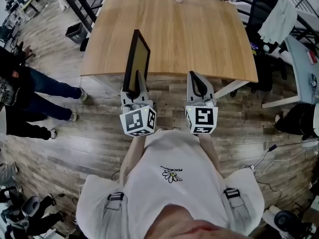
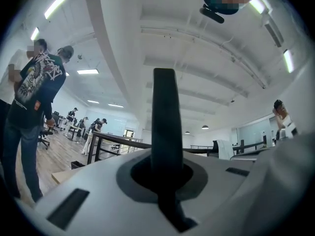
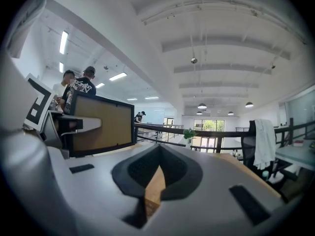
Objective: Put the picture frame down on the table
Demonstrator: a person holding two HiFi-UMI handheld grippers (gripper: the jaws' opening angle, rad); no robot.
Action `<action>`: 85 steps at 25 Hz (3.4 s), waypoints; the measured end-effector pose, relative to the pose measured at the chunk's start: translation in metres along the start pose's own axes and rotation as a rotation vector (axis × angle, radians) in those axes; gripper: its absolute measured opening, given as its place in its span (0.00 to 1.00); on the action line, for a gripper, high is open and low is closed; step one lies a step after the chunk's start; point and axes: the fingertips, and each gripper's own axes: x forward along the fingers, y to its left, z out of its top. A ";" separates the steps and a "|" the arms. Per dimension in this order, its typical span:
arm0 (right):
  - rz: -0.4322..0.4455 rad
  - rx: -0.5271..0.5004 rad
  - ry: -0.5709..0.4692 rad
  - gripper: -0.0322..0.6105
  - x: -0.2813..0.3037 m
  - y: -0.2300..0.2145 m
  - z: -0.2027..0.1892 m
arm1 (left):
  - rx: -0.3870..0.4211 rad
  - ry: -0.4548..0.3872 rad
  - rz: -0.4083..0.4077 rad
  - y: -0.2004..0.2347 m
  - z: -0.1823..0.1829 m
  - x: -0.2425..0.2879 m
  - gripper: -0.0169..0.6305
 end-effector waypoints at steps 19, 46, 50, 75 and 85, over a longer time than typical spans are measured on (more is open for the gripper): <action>0.080 0.099 0.104 0.07 -0.046 -0.036 -0.060 | 0.021 -0.024 0.157 -0.011 -0.021 -0.042 0.06; 0.013 0.080 0.048 0.07 0.053 -0.060 -0.054 | 0.035 -0.070 0.042 -0.003 -0.026 0.073 0.06; 0.012 0.069 0.047 0.07 0.099 -0.054 -0.051 | 0.027 -0.069 0.029 0.019 -0.030 0.114 0.06; -0.071 -0.043 0.074 0.07 0.285 -0.122 -0.030 | 0.099 0.027 0.019 0.064 -0.065 0.316 0.06; -0.012 -0.025 0.071 0.07 0.306 -0.130 -0.030 | 0.127 0.024 0.036 0.049 -0.059 0.314 0.06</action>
